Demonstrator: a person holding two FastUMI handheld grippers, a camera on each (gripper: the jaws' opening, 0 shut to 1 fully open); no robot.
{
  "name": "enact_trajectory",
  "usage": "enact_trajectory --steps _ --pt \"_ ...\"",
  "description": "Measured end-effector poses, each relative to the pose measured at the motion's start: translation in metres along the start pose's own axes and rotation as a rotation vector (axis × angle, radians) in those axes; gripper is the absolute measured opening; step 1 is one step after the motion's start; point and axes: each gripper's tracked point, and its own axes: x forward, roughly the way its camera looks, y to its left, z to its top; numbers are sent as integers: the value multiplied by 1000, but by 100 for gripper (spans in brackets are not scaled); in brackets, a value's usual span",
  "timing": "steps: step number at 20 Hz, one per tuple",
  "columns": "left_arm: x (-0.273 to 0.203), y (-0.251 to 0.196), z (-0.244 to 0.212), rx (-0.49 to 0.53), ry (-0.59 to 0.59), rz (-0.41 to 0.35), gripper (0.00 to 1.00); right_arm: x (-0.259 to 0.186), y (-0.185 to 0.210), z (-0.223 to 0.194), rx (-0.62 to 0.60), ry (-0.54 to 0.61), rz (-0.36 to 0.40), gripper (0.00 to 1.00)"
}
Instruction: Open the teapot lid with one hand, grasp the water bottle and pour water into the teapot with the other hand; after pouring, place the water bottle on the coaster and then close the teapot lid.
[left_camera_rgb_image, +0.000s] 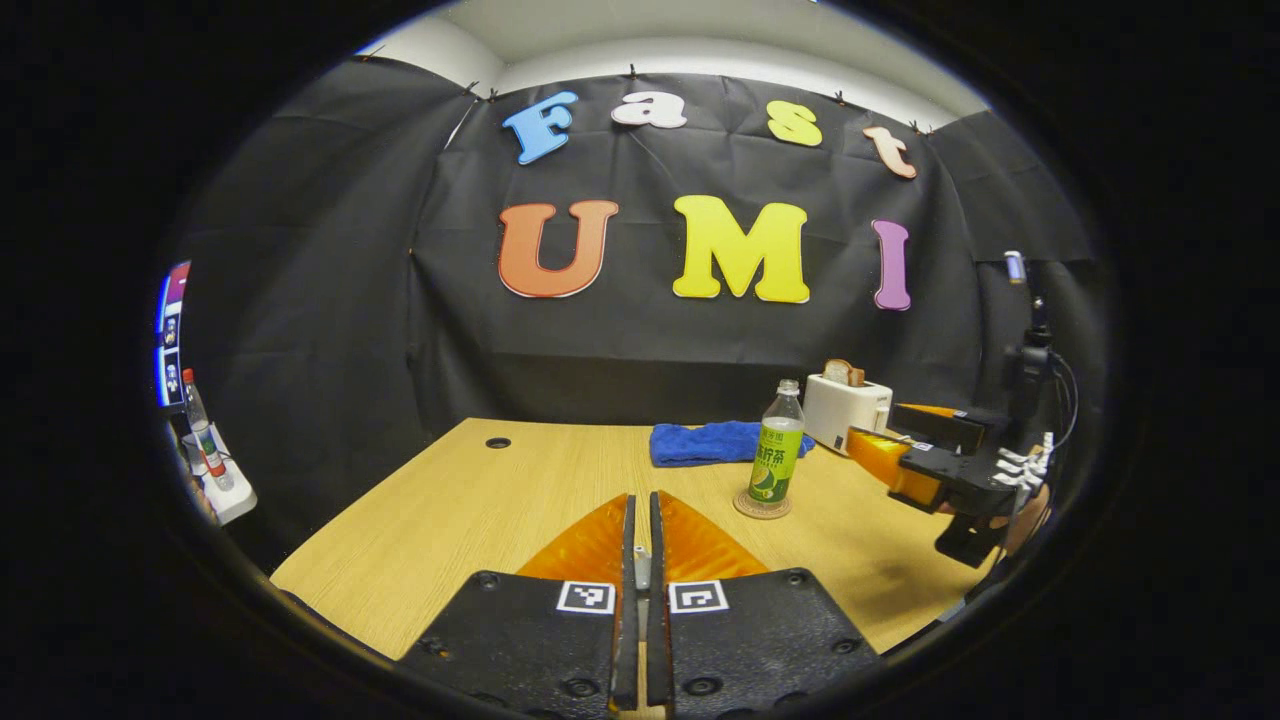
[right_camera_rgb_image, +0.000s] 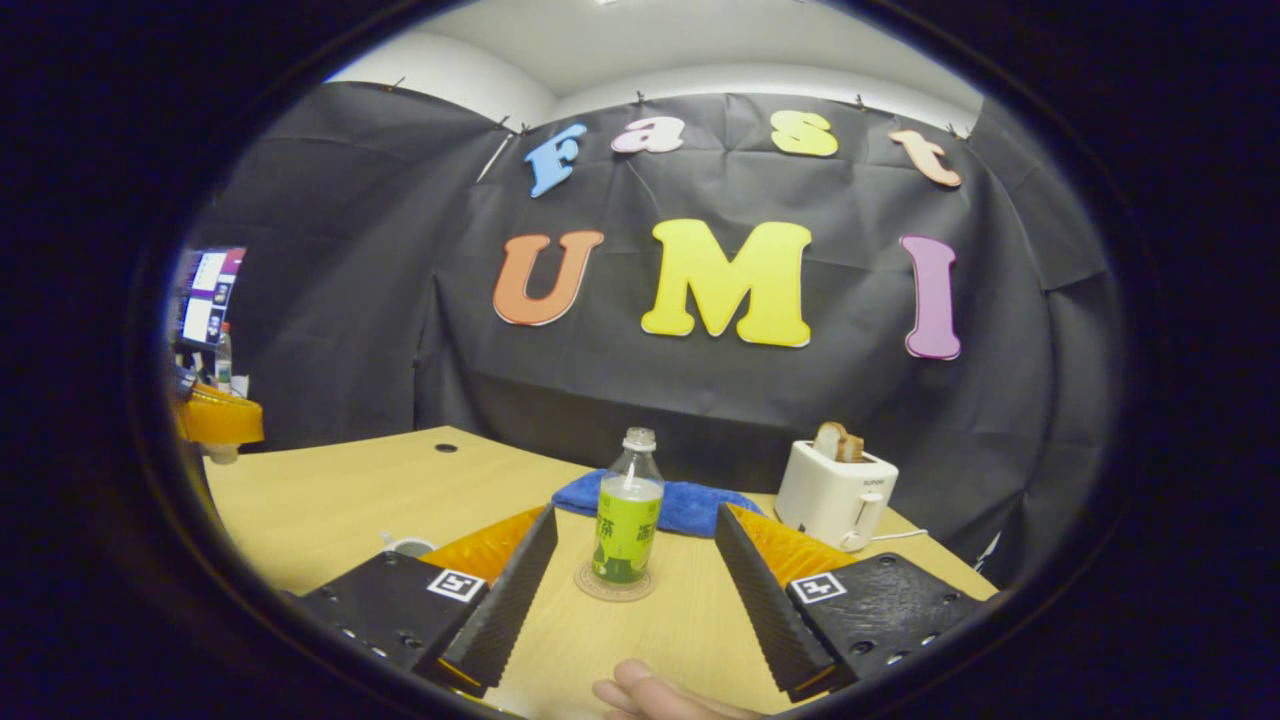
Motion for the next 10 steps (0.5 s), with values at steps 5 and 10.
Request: enact_trajectory --steps 5,10 --pt "4 -29 -4 53 -12 -21 6 -47 -38 -10 -7 17 -104 95" --pt "17 -46 -10 63 -38 -24 6 -73 -55 -15 29 -4 -92 95"
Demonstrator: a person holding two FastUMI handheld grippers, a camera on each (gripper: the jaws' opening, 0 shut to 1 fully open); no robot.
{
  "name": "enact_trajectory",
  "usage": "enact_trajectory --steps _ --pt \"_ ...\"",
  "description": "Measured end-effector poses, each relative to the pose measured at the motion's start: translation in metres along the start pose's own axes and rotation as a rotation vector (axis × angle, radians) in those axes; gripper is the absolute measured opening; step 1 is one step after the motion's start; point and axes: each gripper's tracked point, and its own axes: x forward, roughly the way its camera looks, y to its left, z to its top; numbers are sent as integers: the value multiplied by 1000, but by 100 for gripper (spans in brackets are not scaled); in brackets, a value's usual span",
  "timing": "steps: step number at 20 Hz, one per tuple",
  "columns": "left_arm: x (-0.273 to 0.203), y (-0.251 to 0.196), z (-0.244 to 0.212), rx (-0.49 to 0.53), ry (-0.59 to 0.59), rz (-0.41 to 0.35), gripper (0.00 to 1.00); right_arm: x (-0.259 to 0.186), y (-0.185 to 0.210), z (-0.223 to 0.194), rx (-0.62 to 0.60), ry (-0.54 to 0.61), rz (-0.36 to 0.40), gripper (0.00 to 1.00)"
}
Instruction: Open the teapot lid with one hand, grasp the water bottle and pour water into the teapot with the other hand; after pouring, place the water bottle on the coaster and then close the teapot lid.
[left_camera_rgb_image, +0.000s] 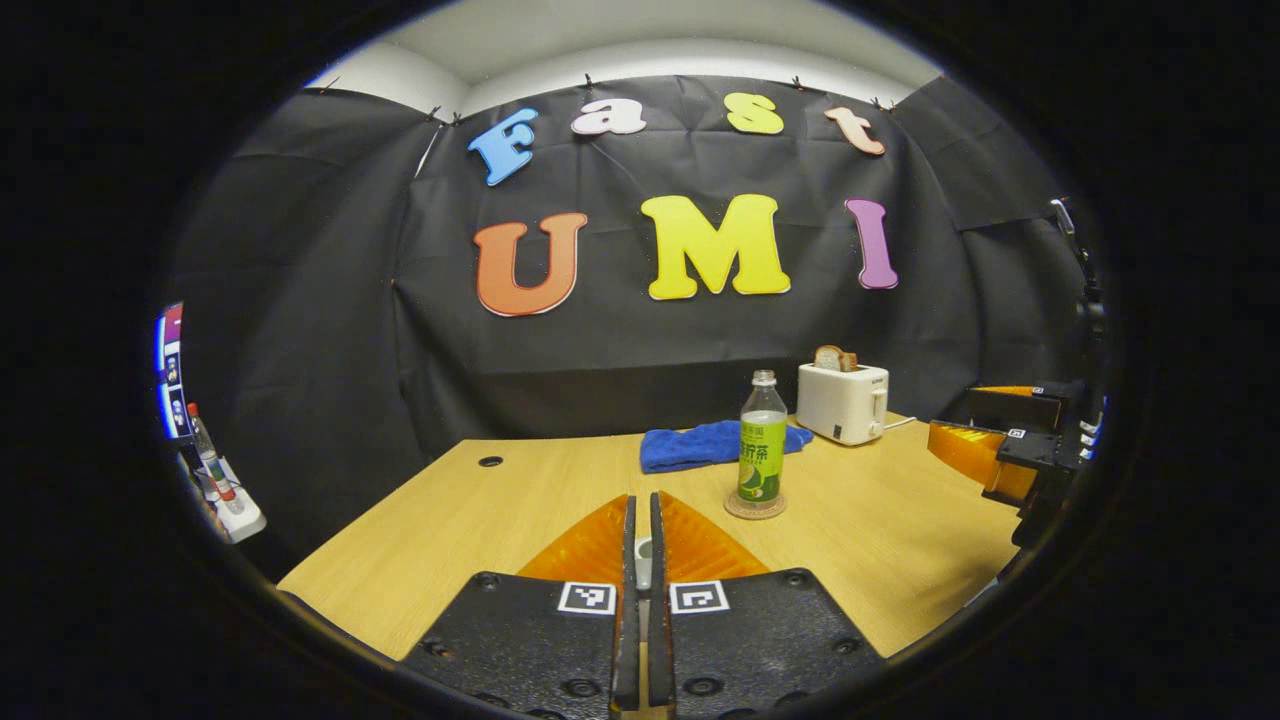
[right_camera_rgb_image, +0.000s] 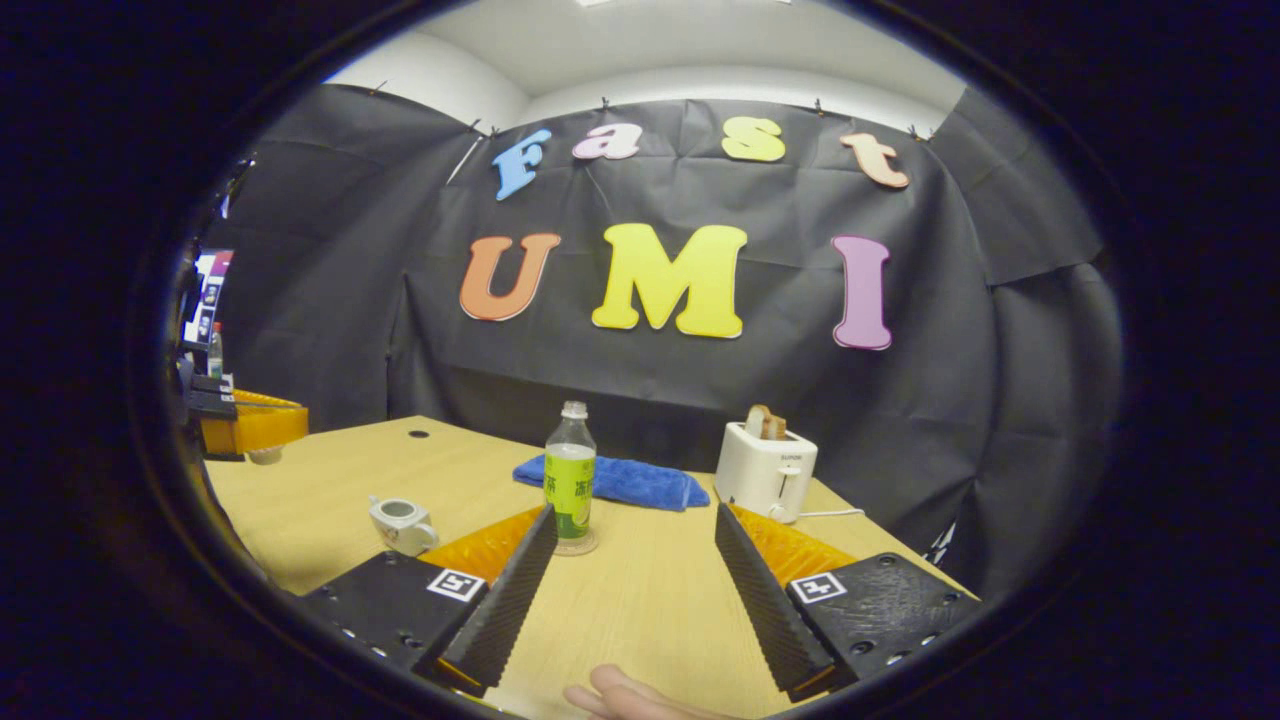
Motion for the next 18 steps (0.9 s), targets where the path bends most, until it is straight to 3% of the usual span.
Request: enact_trajectory --steps 5,10,18 --pt "36 1 -11 -52 -3 -20 6 -6 -23 -9 18 -6 -21 95" --pt "81 -4 -37 -102 19 -92 6 1 -46 -13 48 3 -63 95" --pt "130 1 -70 -99 59 -46 7 17 -48 -32 25 34 -62 95"
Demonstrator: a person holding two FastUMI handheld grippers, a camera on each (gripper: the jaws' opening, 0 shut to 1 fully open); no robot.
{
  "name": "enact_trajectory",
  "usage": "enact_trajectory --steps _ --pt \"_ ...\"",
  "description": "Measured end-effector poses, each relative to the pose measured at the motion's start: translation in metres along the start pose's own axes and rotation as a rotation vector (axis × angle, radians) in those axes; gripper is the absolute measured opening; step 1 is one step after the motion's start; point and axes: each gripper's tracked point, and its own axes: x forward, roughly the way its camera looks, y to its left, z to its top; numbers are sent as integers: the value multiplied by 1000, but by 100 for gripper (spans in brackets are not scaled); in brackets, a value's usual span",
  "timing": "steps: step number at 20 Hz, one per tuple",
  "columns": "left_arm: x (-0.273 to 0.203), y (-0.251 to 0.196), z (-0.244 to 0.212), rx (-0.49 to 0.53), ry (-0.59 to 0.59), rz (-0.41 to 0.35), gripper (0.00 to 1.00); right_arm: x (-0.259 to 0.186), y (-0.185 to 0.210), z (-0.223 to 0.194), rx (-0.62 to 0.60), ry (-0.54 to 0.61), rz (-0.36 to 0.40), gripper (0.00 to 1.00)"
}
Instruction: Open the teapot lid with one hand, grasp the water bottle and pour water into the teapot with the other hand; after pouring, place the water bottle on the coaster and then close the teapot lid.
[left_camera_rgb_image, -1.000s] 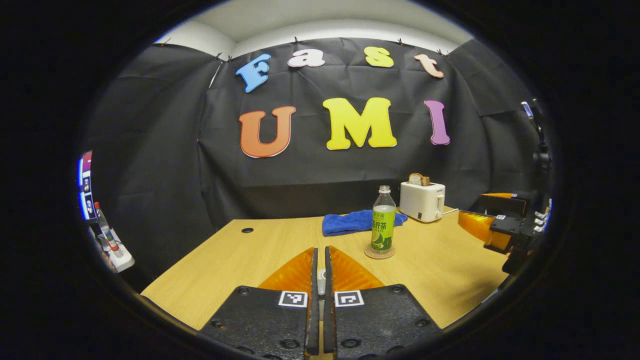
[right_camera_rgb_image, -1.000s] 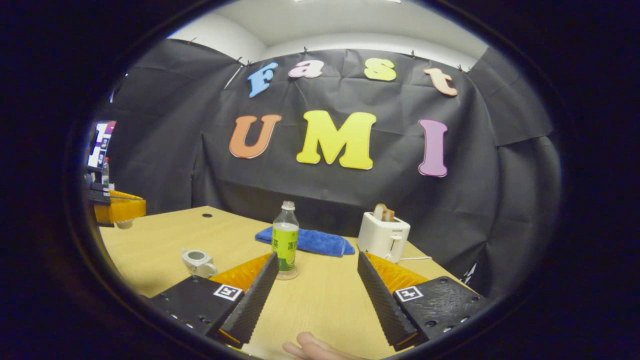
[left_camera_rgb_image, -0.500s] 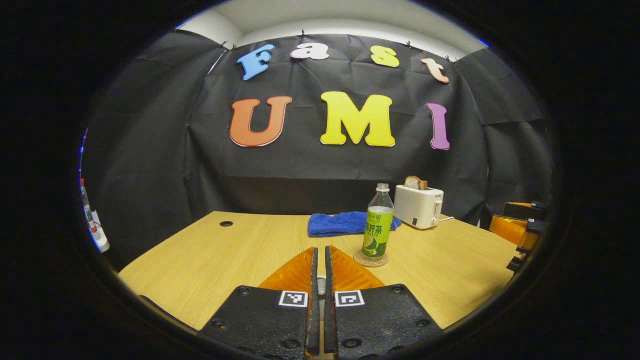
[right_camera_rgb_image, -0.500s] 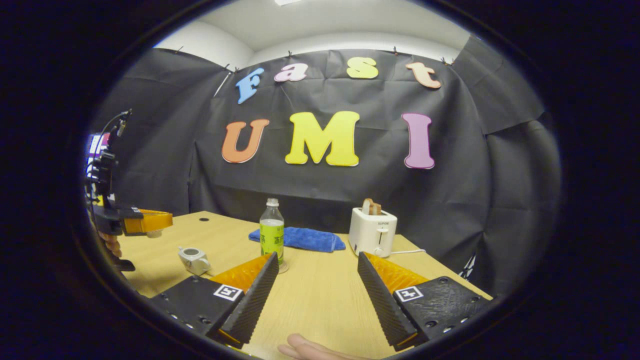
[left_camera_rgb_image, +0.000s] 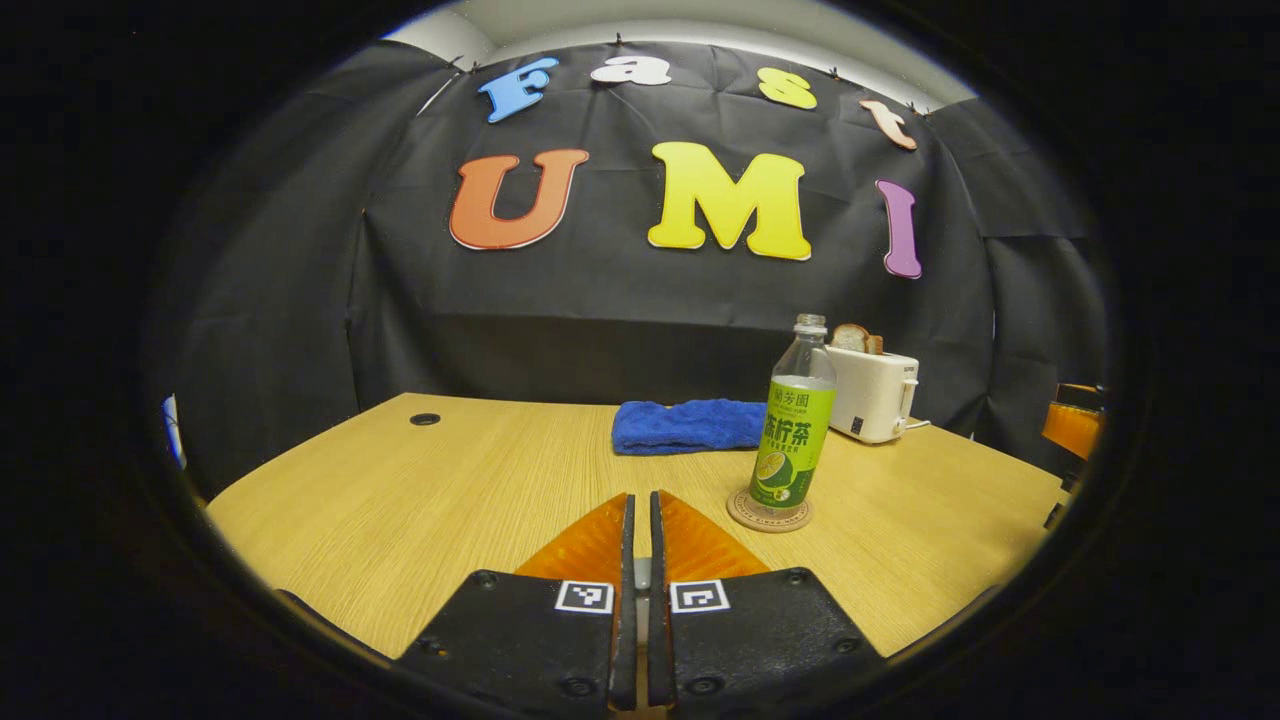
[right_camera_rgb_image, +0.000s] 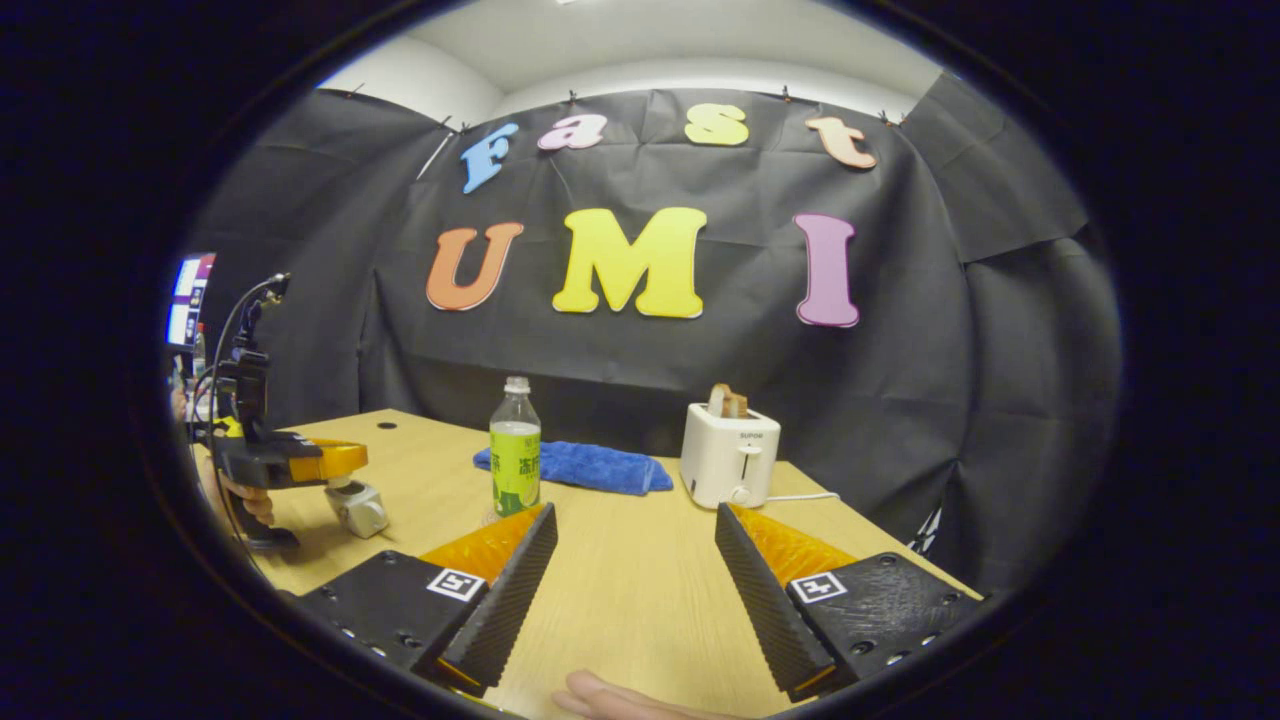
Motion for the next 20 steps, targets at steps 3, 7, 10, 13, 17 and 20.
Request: enact_trajectory --steps 3,7,10,13,17,20 --pt "9 2 -3 6 -5 10 7 2 -1 1 2 -1 -2 95" --pt "15 -2 -17 -3 21 0 8 1 -1 1 -17 -9 -3 95" --pt "15 -3 -16 18 14 5 12 2 2 -3 -20 4 3 95" --pt "14 -7 -17 17 16 -4 33 1 2 -4 -25 5 3 97" --pt "13 -10 -20 42 41 -11 58 1 3 -2 -27 0 0 95" --pt "4 3 -10 70 25 48 78 2 -2 -3 -26 9 -19 95"
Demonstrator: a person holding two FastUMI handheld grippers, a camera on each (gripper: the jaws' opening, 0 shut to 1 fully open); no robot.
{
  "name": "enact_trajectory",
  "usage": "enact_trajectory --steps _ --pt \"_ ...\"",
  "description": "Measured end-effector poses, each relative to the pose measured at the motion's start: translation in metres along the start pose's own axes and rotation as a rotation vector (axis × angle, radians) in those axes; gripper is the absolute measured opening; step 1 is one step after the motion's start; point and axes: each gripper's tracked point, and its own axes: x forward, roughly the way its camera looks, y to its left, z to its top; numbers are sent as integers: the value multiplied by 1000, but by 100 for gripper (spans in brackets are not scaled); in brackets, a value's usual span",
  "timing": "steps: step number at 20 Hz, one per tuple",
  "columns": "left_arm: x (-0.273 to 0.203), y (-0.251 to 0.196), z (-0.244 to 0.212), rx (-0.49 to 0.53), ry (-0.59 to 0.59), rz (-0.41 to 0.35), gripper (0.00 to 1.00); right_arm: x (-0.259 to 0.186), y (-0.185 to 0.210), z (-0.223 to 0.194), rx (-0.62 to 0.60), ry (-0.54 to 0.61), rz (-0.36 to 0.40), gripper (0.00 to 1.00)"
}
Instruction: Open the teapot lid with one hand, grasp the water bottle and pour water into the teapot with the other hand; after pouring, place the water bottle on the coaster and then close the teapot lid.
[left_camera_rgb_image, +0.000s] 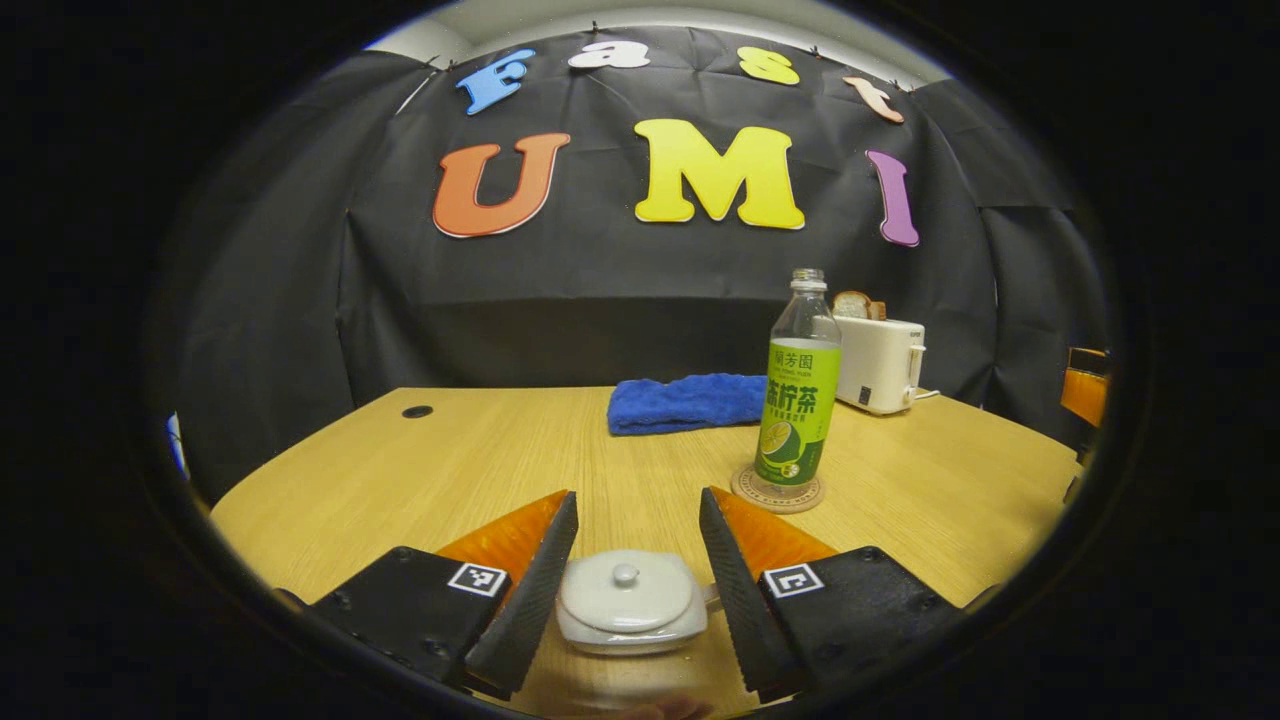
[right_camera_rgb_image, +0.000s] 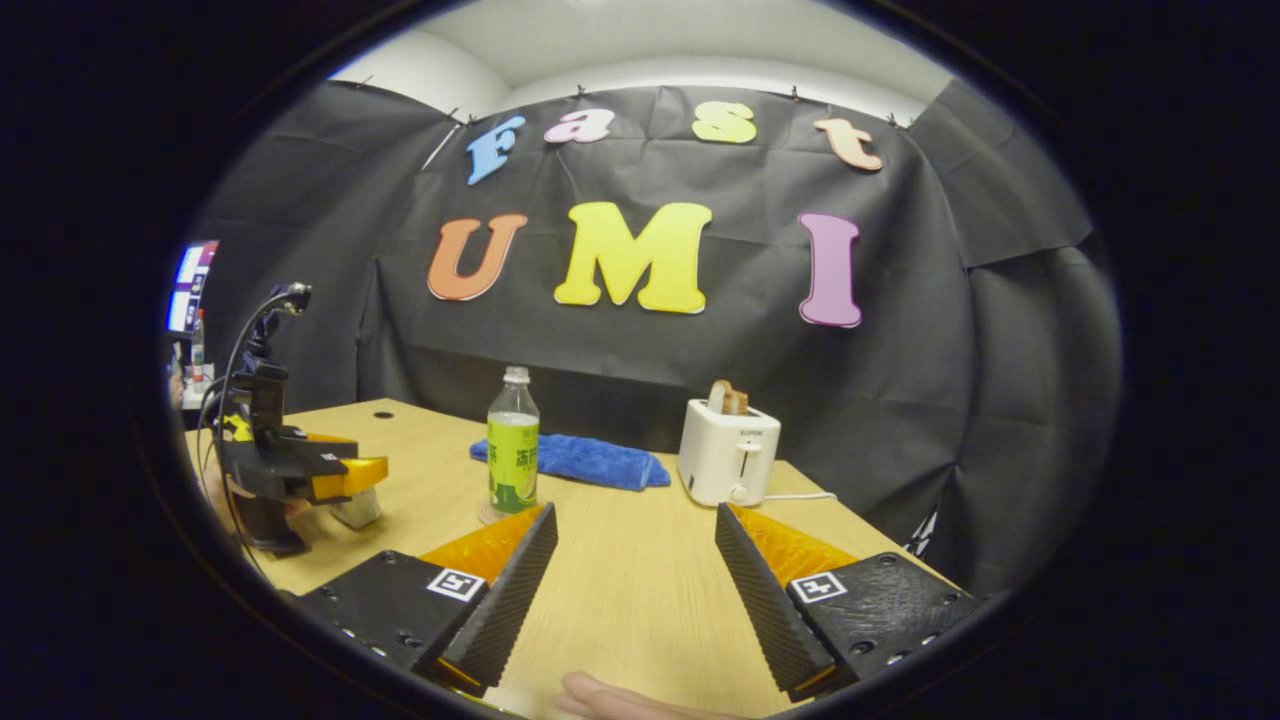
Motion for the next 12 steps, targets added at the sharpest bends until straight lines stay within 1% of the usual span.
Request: enact_trajectory --steps 1,2,3,4,6,8,10,11,12 --pt "-4 5 5 10 -13 22 79 0 -1 0 5 2 -6 95" --pt "-10 8 9 21 -15 43 81 0 -4 1 11 0 -17 95" --pt "-15 10 15 35 -33 53 87 0 -7 3 17 -4 -32 95" --pt "-21 11 20 40 -39 63 87 1 -9 5 26 -7 -41 95" --pt "-38 11 34 41 -56 73 87 -1 -7 4 45 -3 -36 93" --pt "-54 5 46 61 -60 56 87 -2 -8 6 46 -3 -37 92" --pt "-75 2 58 83 -69 54 87 -6 -8 10 45 -6 -39 97" --pt "-84 -3 65 89 -73 47 87 -9 -8 10 49 3 -39 95" --pt "-93 -6 70 97 -84 42 87 -13 -7 10 51 17 -39 97"
